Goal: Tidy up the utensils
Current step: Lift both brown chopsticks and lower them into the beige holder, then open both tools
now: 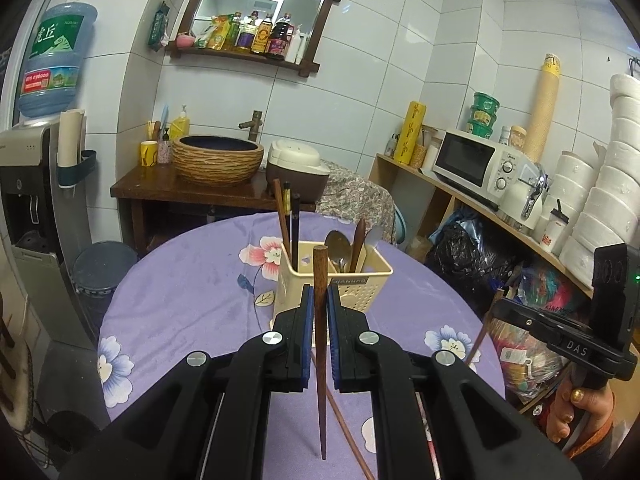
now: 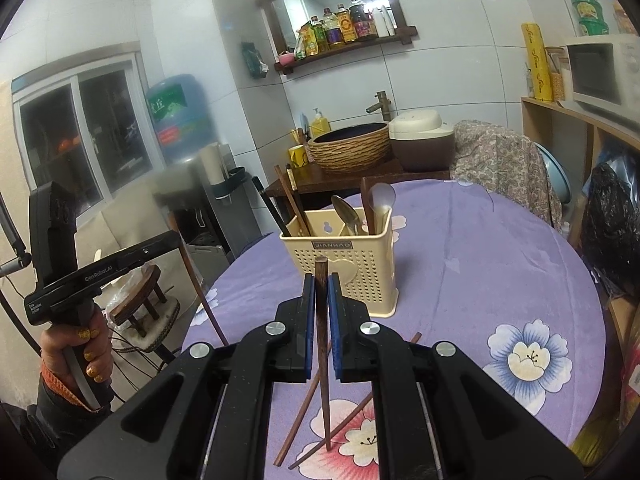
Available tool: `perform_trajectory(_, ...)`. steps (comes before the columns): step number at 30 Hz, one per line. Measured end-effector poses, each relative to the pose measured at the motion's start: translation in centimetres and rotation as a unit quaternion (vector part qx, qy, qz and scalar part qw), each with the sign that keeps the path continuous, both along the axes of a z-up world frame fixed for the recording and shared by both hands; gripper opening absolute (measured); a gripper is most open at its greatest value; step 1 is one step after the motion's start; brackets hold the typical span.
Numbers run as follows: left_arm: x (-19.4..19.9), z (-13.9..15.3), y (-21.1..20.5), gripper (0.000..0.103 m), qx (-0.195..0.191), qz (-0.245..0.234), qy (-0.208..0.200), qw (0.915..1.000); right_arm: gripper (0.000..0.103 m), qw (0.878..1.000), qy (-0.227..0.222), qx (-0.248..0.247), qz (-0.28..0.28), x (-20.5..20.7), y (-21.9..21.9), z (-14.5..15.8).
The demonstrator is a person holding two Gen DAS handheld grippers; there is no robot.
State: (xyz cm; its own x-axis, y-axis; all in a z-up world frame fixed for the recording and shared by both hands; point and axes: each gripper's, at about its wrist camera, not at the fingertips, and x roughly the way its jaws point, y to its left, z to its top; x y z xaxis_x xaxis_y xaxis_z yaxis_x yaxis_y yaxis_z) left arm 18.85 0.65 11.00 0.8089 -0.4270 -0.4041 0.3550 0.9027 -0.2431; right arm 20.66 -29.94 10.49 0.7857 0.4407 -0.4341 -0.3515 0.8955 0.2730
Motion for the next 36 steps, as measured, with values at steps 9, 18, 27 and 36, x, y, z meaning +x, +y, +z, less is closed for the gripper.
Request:
perform_trajectory(9,1.7,4.2,-1.4,0.008,0.014,-0.014,-0.025,0.9995,0.008,0.999,-0.049,-0.021,0.009,1.0,1.3,5.4)
perform_trajectory(18,5.5,13.0,-2.8,0.008,-0.008,0.018,-0.107,0.9941,0.008,0.993,-0.117,-0.007,-0.019,6.4,1.9,15.7)
perform_trajectory(27,10.8,10.4,-6.4,0.008,0.036,0.075,-0.136,0.9872,0.008,0.986,-0.143,-0.011,-0.088,11.8,1.8,15.1)
perform_trajectory(36,11.6,3.8,-8.1,0.008,0.072,0.047,-0.079,0.9931,0.008,0.991,-0.083,-0.048,-0.089,14.0,2.7,6.9)
